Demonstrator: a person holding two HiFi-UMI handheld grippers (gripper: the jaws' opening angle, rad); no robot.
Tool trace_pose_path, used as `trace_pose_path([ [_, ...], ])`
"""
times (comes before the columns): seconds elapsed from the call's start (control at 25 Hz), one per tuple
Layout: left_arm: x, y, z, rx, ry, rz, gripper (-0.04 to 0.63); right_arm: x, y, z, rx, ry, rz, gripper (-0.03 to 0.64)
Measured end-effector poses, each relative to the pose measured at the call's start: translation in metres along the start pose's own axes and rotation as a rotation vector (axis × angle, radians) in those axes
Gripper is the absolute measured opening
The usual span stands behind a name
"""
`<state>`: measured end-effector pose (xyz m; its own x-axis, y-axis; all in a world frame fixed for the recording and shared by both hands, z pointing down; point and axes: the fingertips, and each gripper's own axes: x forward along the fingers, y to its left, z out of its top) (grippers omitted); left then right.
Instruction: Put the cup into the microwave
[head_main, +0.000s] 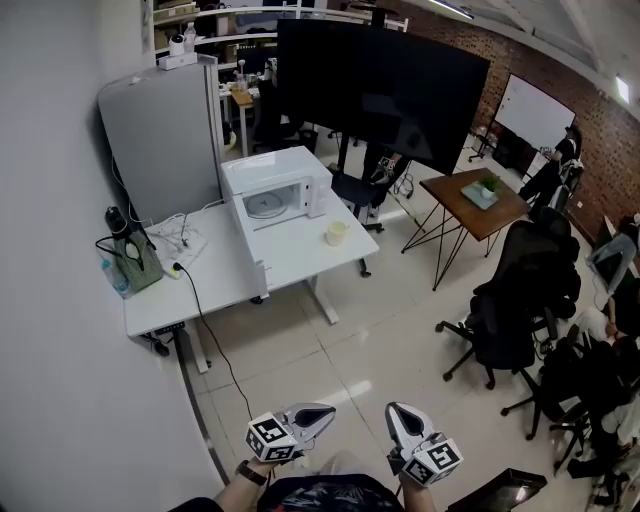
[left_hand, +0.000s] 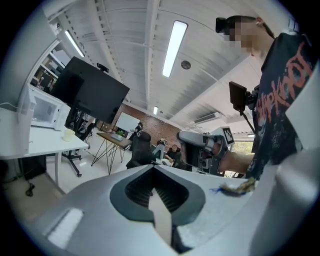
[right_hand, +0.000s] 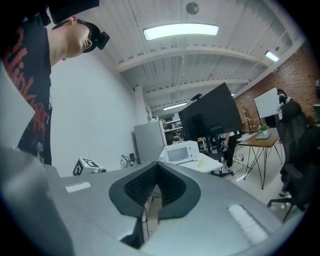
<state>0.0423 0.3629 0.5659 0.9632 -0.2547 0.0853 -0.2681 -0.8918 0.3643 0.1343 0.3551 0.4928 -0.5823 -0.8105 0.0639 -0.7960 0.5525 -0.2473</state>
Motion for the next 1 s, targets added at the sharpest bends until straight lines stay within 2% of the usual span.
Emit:
trace_pose_path([
  [0.2,0.000,0.034,0.014,-0.020,-0.040,0.022,0.000,0.032,-0.031,-0.013,0.089,0.005,-0.021,0.003],
  [0.36,0.013,0.069,0.029,-0.011,-0.015,0.047,0.000,0.078,-0.060,-0.012,0.102,-0.011,0.012,0.003],
  [0.6,0.065,0.108,0.076,0.044,0.015,-0.005,0.000,0.136,-0.128,0.017,0.112,-0.081,0.037,0.003],
  [0.8,0.089,0.148,0.102,0.021,0.009,0.028,0.000,0.165,-0.167,0.041,0.091,-0.087,0.059,0.003],
  [1.0,0.090,0.199,0.116,-0.008,0.003,0.051,0.000,0.211,-0.193,0.036,0.123,-0.040,0.039,0.003],
])
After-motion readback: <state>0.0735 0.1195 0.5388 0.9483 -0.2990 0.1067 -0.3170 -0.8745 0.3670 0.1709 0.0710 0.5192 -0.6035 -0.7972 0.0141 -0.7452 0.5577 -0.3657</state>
